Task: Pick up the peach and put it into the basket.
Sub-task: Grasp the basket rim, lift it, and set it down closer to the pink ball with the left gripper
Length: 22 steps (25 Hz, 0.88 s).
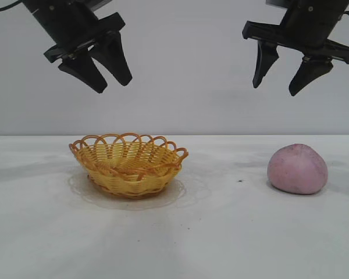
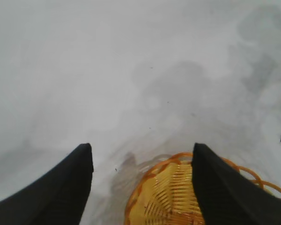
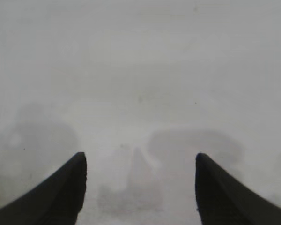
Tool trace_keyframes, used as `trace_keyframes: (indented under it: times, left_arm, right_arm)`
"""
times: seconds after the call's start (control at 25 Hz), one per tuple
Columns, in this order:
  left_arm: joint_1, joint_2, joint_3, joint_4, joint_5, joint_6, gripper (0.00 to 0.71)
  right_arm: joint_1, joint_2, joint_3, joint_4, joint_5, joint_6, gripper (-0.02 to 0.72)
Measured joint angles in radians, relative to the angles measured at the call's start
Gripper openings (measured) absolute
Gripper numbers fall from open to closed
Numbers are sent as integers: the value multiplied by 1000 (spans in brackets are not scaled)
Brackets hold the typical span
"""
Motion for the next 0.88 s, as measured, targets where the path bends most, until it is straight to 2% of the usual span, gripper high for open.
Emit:
trace_keyframes:
  times: [0.2,0.32,0.56,0.88]
  left_arm:
    - [0,2,-105,204,153,-49,456]
    - [0,35,-214,309,271,-99,456]
    - [-7,195,-427,401,523,-149,456]
    - [-65,326,-539,459,567,-136,456]
  right_arm:
    - [0,0,0,0,0,0,425]
    - [0,0,0,0,4,0,425]
    - [0,0,0,-6,40,0,425]
    - [0,0,0,-22,82,0,425]
